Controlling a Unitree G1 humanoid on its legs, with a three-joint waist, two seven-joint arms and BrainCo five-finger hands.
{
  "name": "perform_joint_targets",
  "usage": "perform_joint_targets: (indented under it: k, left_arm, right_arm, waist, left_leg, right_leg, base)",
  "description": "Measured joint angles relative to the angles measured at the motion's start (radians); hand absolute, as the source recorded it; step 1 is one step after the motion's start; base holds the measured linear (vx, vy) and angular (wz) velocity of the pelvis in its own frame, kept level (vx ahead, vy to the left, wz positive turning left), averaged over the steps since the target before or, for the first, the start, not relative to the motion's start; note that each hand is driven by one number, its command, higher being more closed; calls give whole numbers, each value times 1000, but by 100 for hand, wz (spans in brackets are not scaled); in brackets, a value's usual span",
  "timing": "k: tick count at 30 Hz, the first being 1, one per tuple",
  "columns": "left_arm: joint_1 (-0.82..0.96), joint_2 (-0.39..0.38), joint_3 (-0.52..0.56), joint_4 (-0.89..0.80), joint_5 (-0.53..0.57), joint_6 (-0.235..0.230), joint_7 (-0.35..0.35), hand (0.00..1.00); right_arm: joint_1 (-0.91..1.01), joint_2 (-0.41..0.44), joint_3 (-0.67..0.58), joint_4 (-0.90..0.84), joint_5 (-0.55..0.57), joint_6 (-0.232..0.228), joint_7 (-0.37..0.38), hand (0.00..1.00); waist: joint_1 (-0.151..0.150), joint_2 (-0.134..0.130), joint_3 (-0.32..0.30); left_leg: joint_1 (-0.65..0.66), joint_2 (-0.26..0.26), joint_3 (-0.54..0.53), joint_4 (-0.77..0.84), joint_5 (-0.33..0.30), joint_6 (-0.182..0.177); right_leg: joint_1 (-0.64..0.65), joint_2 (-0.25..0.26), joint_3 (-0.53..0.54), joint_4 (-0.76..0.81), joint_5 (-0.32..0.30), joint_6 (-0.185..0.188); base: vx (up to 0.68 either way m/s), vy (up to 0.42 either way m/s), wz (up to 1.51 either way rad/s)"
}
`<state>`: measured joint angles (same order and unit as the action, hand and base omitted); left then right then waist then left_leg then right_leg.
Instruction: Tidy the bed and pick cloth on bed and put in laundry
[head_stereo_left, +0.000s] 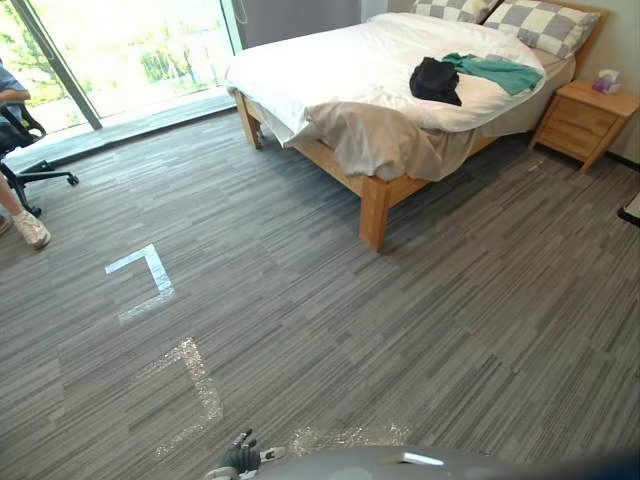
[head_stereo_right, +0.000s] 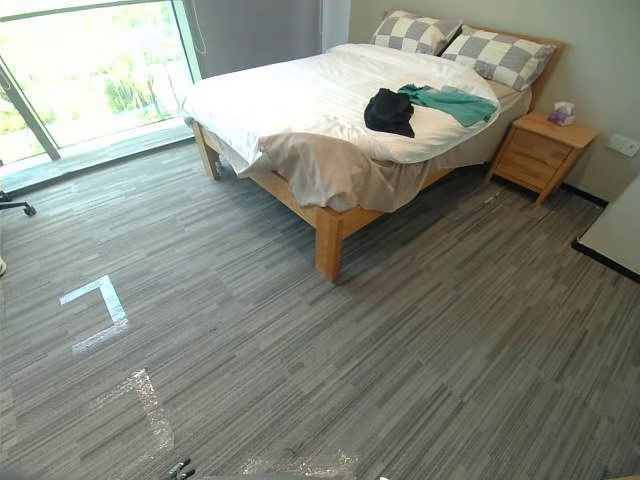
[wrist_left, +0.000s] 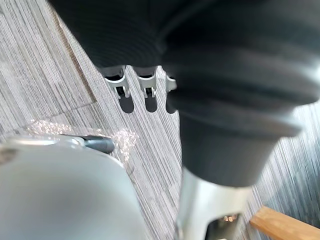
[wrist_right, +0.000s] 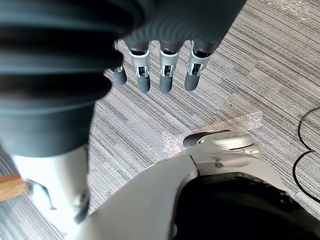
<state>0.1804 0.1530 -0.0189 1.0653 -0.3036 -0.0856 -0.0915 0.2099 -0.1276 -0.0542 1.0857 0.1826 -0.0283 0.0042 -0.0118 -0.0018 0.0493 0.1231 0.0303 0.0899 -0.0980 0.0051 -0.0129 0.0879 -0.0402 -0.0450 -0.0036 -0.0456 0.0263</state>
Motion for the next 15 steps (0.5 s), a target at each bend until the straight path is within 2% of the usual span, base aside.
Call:
perform_joint_targets:
  k: [1, 9, 13, 15]
  left_arm:
    - [-1, 5, -6, 0, 3, 2, -17, 0]
    - [-9, 10, -21, -1, 20, 27, -22, 0]
    - [-20, 12, -21, -1, 25, 81, -32, 0]
    - [-29, 14, -21, -1, 61, 105, -56, 0]
  right_arm:
    - [-8, 1, 0, 2, -1, 0, 0, 0]
    - [-14, 0, -4, 1, -10, 0, 11, 0]
    - [-15, 0, -12, 1, -4, 0, 15, 0]
    - [-15, 0, -13, -2, 1, 0, 20, 0]
  waist:
    - [-1, -2, 3]
    - [-5, 2, 14]
    - [-7, 0, 18]
    - [-8, -1, 21]
  left_leg:
    - [2, -3, 4, 0, -1, -1]
    - [18, 5, 11, -5, -3, -7]
    - [17, 6, 11, -6, 1, -12]
    - [14, 6, 15, -6, 2, -11]
  right_leg:
    - [1, -2, -1, -11, 2, 3]
    - [27, 4, -14, -27, 5, 8]
    - [25, 4, -21, -31, 4, 8]
    - [26, 4, -20, -34, 5, 9]
  base:
    - [83, 12, -1]
    - [4, -14, 1]
    - [-82, -32, 3]
    - [-69, -13, -1]
